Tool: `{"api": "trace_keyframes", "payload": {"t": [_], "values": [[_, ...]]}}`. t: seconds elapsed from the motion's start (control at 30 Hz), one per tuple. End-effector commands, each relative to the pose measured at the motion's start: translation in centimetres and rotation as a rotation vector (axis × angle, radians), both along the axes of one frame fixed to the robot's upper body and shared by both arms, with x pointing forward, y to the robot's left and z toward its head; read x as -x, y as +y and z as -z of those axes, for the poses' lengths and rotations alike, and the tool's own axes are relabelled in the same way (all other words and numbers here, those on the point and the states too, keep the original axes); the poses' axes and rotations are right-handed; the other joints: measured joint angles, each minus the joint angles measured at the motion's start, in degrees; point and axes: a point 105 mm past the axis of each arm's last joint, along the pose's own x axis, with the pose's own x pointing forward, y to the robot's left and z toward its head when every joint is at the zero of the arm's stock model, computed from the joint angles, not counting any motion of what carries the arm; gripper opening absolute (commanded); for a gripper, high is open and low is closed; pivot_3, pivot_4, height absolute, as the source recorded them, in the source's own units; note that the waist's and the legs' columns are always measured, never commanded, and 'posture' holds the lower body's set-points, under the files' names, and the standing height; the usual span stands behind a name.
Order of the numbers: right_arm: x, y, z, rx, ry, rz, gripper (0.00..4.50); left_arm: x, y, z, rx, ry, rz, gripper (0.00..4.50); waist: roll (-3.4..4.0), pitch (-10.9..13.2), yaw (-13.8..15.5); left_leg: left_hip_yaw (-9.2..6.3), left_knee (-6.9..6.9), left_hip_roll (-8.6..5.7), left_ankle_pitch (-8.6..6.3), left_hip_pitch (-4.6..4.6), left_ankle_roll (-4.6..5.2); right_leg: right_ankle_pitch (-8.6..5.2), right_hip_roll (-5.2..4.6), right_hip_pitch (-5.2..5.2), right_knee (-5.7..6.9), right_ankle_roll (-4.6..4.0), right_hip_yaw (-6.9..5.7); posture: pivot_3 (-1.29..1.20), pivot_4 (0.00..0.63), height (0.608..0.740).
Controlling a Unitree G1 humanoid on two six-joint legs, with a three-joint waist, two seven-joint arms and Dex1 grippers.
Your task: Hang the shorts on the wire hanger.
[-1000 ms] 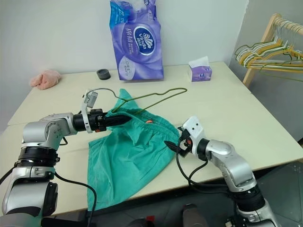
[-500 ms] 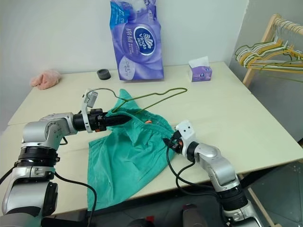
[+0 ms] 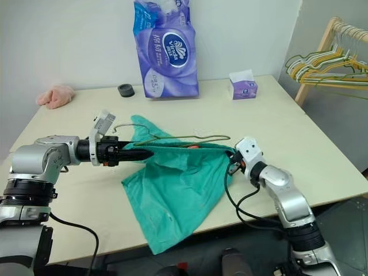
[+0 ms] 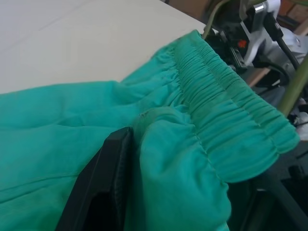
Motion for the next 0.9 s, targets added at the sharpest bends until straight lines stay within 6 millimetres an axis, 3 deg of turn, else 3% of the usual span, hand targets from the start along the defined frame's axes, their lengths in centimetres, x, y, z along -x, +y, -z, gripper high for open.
{"api": "trace_keyframes", "payload": {"t": [0.03,0.2,0.33,0.5,0.7,0.9], "values": [[0.4,-3.3,-2.4,0.073,-0.062,0.012,0.0,0.0,1.8,-1.0,-0.068,-0.054,-0.017,2.08,0.0,0.0,0.14,0.0,0.0,0.0,0.0,0.0,0.01,0.0,0.01,0.0,-0.02,0.0,-0.02,-0.24,0.065,0.74],[1.7,-3.7,-2.7,0.141,-0.059,-0.053,0.0,-0.9,3.0,-0.6,-0.131,-0.086,-0.054,2.08,-0.02,-0.01,0.21,-0.02,0.01,0.02,-0.01,0.02,0.03,-0.01,0.01,0.09,-0.04,0.01,-0.04,-0.25,0.066,0.74],[3.7,-2.3,-2.6,0.249,-0.08,-0.19,0.0,-1.8,3.1,-0.2,-0.154,-0.103,-0.084,2.07,-0.02,0.0,0.27,0.0,0.01,0.02,-0.01,0.02,0.04,-0.01,0.01,0.08,-0.04,0.01,-0.05,-0.26,0.067,0.74],[3.8,-1.4,-4.5,0.386,-0.186,-0.27,0.0,-2.4,3.0,0.5,-0.187,-0.112,-0.097,2.07,-0.01,0.0,0.12,0.04,0.02,0.02,-0.02,0.05,0.04,-0.02,0.03,0.09,-0.04,0.02,-0.09,-0.27,0.069,0.74],[2.9,3.2,-6.2,0.523,-0.27,-0.423,0.0,-3.6,0.8,0.4,-0.161,-0.165,-0.095,2.07,-0.01,0.0,-0.09,0.06,0.03,0.03,-0.01,0.06,0.04,-0.01,0.03,0.07,-0.03,0.02,-0.09,-0.29,0.063,0.74],[2.4,6.8,-7.6,0.5,-0.286,-0.495,0.0,-3.5,-1.4,0.7,-0.126,-0.17,-0.051,2.07,-0.02,-0.01,-0.4,0.02,0.05,0.03,0.01,-0.03,0.0,-0.01,-0.06,0.01,-0.03,0.01,-0.02,-0.29,0.057,0.74]]}}
